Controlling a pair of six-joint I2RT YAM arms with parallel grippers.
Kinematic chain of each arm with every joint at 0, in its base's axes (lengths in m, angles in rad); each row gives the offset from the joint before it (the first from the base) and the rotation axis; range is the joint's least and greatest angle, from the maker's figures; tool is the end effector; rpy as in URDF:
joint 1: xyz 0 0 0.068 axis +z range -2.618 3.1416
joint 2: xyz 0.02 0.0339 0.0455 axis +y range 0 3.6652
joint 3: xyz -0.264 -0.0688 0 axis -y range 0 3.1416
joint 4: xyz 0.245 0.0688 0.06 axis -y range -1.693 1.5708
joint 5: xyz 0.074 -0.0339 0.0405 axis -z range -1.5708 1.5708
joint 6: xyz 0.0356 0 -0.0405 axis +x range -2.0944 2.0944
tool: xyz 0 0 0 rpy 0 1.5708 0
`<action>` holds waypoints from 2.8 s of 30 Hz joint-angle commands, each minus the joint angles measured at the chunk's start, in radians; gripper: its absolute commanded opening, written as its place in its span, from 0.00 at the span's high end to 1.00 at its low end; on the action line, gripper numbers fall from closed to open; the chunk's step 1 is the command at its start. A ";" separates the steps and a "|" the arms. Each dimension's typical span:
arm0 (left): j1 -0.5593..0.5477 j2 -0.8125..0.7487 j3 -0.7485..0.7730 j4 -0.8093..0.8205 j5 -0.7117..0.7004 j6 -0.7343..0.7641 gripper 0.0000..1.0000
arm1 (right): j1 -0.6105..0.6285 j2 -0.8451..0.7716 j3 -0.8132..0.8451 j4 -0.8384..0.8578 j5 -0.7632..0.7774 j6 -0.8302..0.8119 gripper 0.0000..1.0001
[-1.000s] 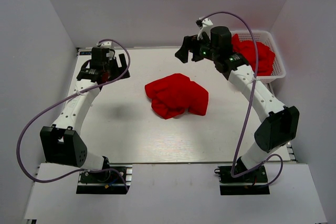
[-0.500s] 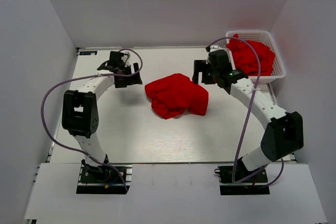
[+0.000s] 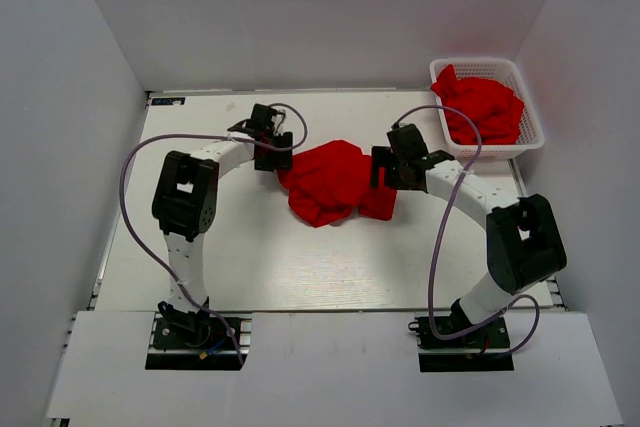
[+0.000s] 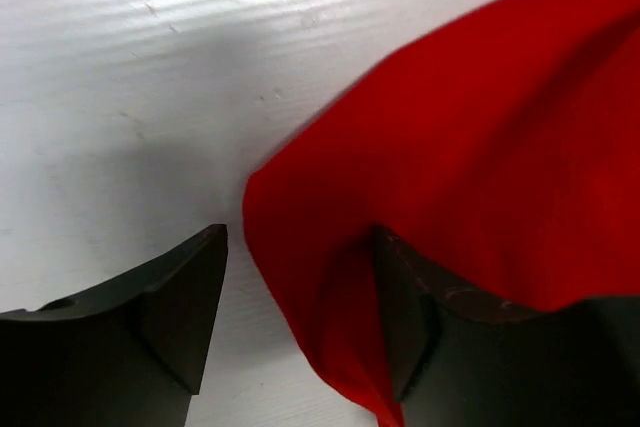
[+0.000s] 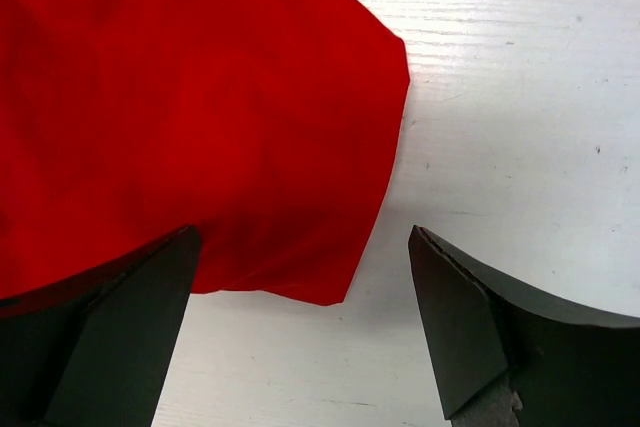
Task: Fold and stack the t-shirts
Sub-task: Flatten out the tshirt
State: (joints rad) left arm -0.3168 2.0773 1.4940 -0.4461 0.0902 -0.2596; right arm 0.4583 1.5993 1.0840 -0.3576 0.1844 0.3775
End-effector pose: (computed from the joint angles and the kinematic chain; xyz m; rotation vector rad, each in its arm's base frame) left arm 0.4190 -0.1407 0.1657 0.1081 2.6273 -0.3212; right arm 0.3081 0.1447 0.2254 -0.0165 2.4295 0.1534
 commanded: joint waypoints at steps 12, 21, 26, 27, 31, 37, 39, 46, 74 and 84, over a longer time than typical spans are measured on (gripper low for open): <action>-0.053 -0.031 -0.127 0.038 -0.047 -0.067 1.00 | -0.003 -0.045 -0.067 0.037 0.044 0.032 0.11; -0.053 -0.082 -0.127 0.038 -0.056 -0.067 1.00 | -0.004 -0.039 -0.113 0.066 0.009 -0.009 0.11; -0.053 -0.100 -0.127 0.038 -0.056 -0.067 1.00 | 0.000 -0.007 -0.127 0.088 -0.011 -0.017 0.17; -0.053 -0.112 -0.139 0.038 -0.056 -0.067 1.00 | 0.002 0.001 -0.128 0.089 -0.014 -0.017 0.17; -0.053 -0.135 -0.149 0.049 -0.056 -0.058 1.00 | 0.000 0.031 -0.144 0.117 -0.037 -0.031 0.21; -0.053 -0.144 -0.140 0.040 -0.056 -0.058 1.00 | 0.000 0.097 -0.134 0.154 -0.057 -0.038 0.22; -0.053 -0.145 -0.140 0.040 -0.056 -0.058 1.00 | -0.003 0.132 -0.131 0.157 -0.048 -0.040 0.27; -0.053 -0.175 -0.130 0.021 -0.075 -0.058 1.00 | -0.006 0.142 -0.157 0.218 -0.066 -0.023 1.00; -0.042 -0.489 0.644 0.101 -0.334 0.344 1.00 | -0.004 -0.248 0.833 0.251 0.467 -0.560 1.00; -0.051 -0.617 0.684 0.133 -0.288 0.468 1.00 | 0.002 -0.346 0.964 0.279 0.388 -0.661 1.00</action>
State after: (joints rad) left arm -0.3809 1.4929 2.1468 -0.3332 -0.1791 0.1444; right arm 0.4656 1.3144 1.9800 -0.1467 0.5640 -0.2188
